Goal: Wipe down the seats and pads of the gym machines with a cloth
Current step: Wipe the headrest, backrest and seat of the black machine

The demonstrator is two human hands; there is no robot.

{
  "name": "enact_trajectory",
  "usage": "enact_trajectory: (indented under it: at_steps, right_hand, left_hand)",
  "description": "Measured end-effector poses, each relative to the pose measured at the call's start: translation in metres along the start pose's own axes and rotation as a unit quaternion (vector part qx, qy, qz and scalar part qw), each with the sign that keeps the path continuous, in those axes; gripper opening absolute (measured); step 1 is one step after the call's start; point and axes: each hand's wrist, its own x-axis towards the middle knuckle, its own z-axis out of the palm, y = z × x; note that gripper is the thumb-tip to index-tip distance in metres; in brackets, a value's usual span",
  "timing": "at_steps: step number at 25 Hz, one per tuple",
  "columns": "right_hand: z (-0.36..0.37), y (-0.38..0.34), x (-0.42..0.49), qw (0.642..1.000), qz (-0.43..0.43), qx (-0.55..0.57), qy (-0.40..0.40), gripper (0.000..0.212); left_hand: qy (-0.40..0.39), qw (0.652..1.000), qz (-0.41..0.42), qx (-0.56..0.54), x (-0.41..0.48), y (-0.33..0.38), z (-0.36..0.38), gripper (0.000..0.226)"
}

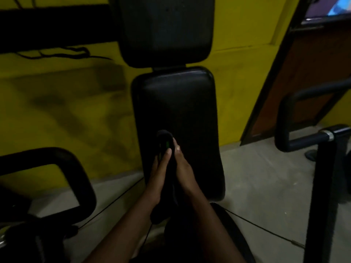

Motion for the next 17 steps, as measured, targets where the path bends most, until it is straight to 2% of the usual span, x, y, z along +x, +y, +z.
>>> enact_trajectory:
  at_steps: [2, 5, 7, 9, 11, 14, 17]
  right_hand:
    - [0.014, -0.015, 0.003, 0.998, -0.043, -0.029, -0.034, 0.044]
    - [0.026, -0.036, 0.026, 0.972, -0.166, -0.165, 0.021, 0.040]
    - [0.029, -0.045, 0.056, 0.924, -0.238, -0.293, 0.061, 0.043]
    - [0.026, -0.050, 0.094, 0.858, -0.287, -0.409, 0.116, 0.051]
    - [0.022, -0.050, 0.128, 0.795, -0.330, -0.481, 0.164, 0.058]
    - [0.013, -0.035, 0.169, 0.711, -0.412, -0.530, 0.211, 0.056]
    - [0.005, -0.020, 0.189, 0.646, -0.469, -0.543, 0.261, 0.058]
  left_hand:
    - [0.076, 0.996, 0.045, -0.013, -0.009, 0.023, -0.017, 0.058]
    - [0.185, 0.975, 0.117, 0.043, -0.011, 0.050, -0.050, 0.053]
    - [0.281, 0.939, 0.170, 0.104, 0.004, 0.064, -0.073, 0.054]
    - [0.329, 0.912, 0.201, 0.140, 0.032, 0.076, -0.085, 0.055]
    - [0.344, 0.896, 0.231, 0.160, 0.063, 0.090, -0.085, 0.055]
    - [0.319, 0.886, 0.280, 0.189, 0.106, 0.107, -0.069, 0.062]
    - [0.300, 0.849, 0.375, 0.218, 0.125, 0.110, -0.050, 0.068]
